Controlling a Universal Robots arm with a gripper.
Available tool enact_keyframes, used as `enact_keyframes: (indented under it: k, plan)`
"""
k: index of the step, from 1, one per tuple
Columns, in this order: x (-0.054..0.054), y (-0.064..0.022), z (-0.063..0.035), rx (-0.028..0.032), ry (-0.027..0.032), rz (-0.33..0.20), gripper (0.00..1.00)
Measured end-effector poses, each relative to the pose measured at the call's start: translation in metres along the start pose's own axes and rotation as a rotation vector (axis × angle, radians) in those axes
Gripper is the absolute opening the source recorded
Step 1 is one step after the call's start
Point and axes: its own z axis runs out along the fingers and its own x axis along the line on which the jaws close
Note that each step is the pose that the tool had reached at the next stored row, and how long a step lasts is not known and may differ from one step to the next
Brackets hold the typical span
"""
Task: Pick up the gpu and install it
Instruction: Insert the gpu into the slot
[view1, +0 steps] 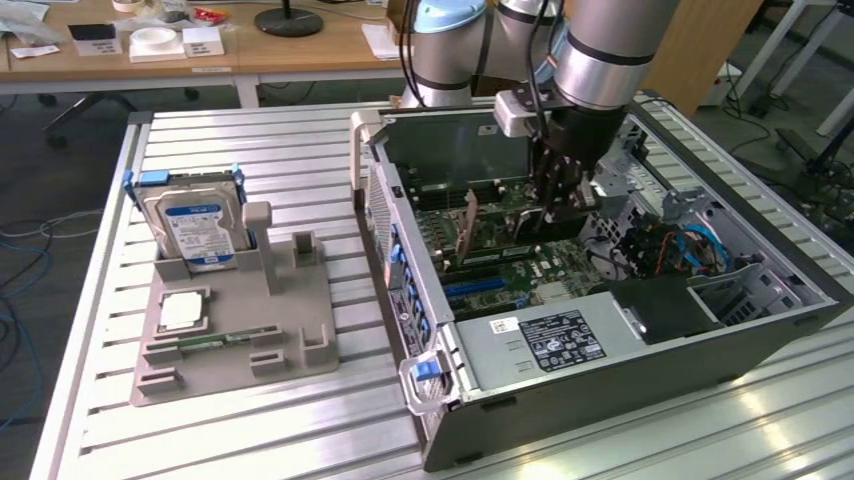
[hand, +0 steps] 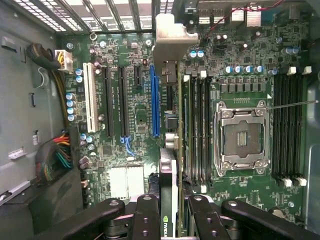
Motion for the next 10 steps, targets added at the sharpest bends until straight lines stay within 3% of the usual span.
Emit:
enact_keyframes:
  k: [10]
  plan:
    - [0.0087,0.0049,-0.0003,0.0013,-0.0003,0.000,0.27]
